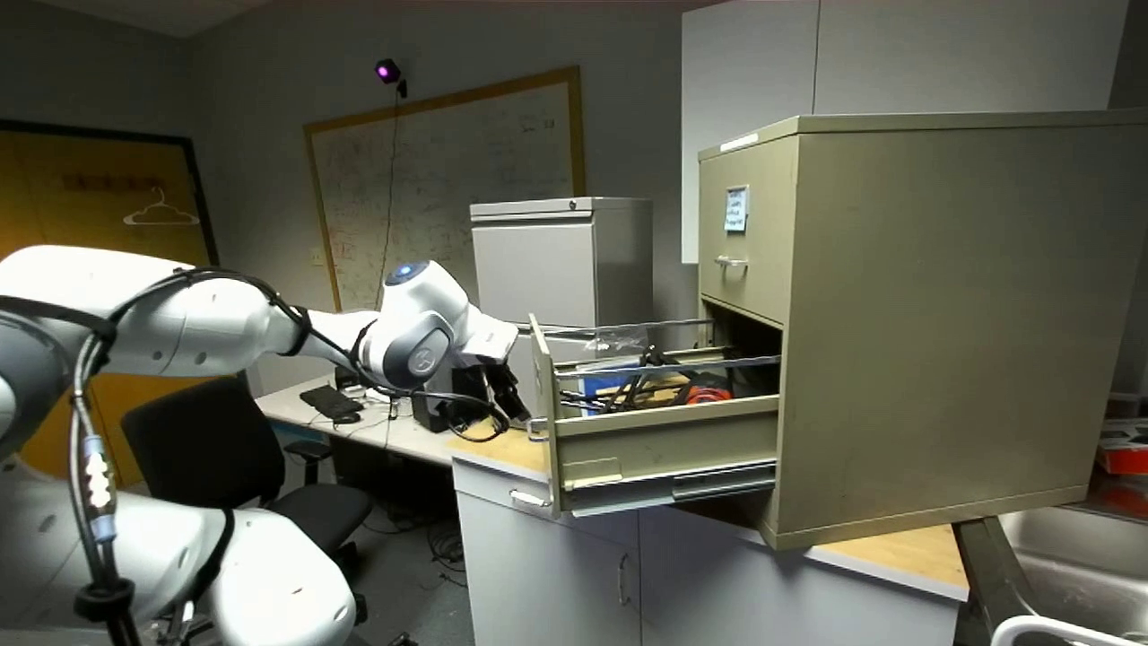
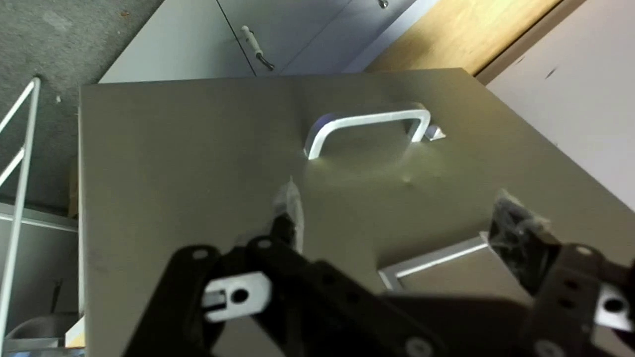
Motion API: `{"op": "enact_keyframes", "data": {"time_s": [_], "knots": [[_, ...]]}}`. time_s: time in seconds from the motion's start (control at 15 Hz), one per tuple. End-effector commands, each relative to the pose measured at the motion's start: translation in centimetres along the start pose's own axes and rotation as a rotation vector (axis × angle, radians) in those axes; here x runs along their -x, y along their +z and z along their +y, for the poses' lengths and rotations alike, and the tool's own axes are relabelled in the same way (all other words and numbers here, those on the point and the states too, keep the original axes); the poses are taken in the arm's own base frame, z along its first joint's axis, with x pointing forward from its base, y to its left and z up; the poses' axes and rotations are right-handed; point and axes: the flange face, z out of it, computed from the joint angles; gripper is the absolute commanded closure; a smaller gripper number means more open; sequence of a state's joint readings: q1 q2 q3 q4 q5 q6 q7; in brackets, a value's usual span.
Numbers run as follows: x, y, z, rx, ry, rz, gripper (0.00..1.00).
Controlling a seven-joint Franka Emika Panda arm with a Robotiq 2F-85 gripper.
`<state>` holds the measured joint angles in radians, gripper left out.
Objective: Open the bottom drawer of the file cabinet on the right
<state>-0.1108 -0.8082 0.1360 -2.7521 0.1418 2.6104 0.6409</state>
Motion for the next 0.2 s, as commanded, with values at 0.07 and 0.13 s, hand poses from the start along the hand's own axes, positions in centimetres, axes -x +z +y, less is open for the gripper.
{"op": "enact_keyframes", "data": {"time_s": [0.07,0.13], "knots": [[0.86,-2.44,-0.55,0.000,-0.119,-0.155,0.00],[1.12,-2.51,-0.48,0.007,-0.138,-0.198,0.00]]}}
